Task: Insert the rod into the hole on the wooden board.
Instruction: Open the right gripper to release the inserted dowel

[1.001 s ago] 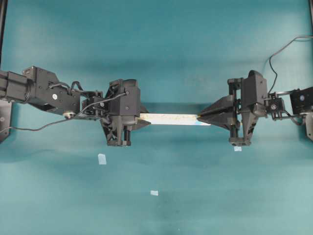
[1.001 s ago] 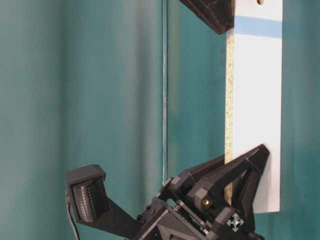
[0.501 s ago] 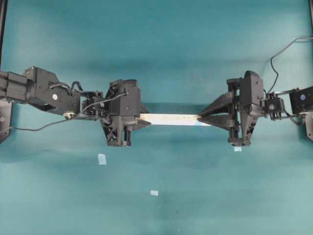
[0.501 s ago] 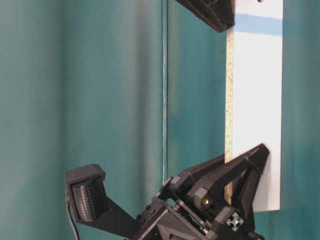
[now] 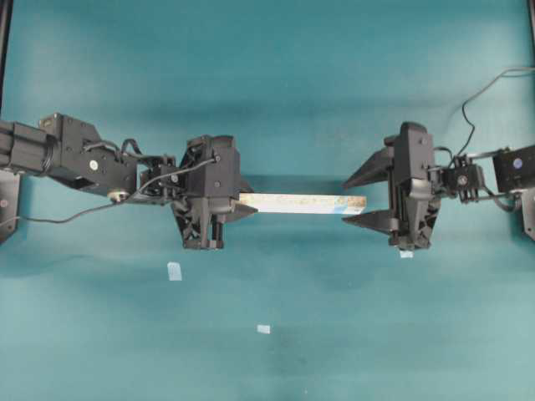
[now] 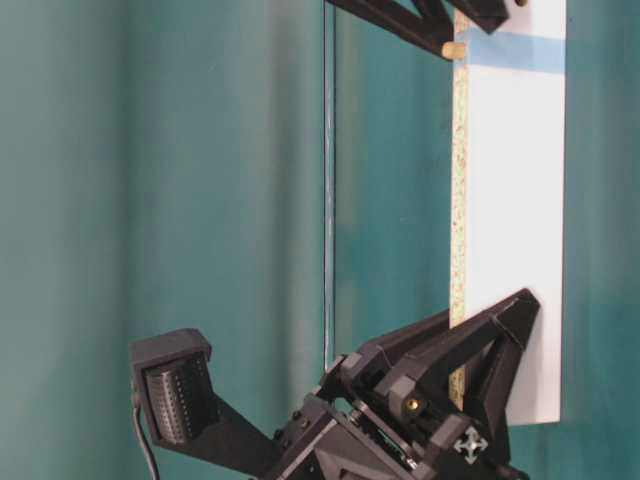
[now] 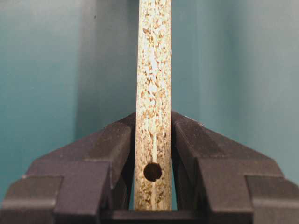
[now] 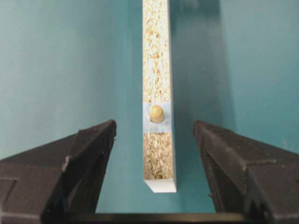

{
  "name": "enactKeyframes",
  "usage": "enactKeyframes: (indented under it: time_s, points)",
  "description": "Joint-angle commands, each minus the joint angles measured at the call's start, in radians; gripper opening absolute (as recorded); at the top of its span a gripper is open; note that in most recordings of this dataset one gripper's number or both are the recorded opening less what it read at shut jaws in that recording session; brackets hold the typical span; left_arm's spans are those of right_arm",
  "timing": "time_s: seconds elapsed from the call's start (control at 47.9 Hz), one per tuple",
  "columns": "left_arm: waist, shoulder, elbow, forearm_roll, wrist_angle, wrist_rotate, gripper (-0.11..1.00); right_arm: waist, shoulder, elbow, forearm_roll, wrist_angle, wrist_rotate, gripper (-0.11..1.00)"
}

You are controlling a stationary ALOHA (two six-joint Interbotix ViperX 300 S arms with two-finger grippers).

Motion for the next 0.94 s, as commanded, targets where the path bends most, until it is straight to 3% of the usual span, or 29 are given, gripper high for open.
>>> enactKeyframes:
  time_s: [0.0, 0.083, 0.23, 0.313, 0.918]
  points:
    - [-0.002, -0.014, -0.008, 0.0, 0.008, -0.009, 0.32, 0.002, -0.037, -0.014, 0.0, 0.026, 0.0, 0.79]
    - [-0.002, -0.014, -0.008, 0.0, 0.026, -0.012, 0.36, 0.002, -0.052, -0.014, 0.0, 0.051, -0.002, 0.79]
    - [0.002, -0.015, -0.009, 0.0, 0.038, -0.026, 0.79, 0.003, -0.071, -0.015, 0.0, 0.066, 0.0, 0.79]
    - [0.002, -0.015, -0.012, 0.0, 0.038, -0.025, 0.94, 0.002, -0.077, -0.017, 0.0, 0.066, 0.002, 0.79]
    - [0.003, -0.086, -0.02, 0.002, 0.058, -0.02, 0.92, 0.002, -0.097, -0.034, 0.0, 0.094, 0.005, 0.79]
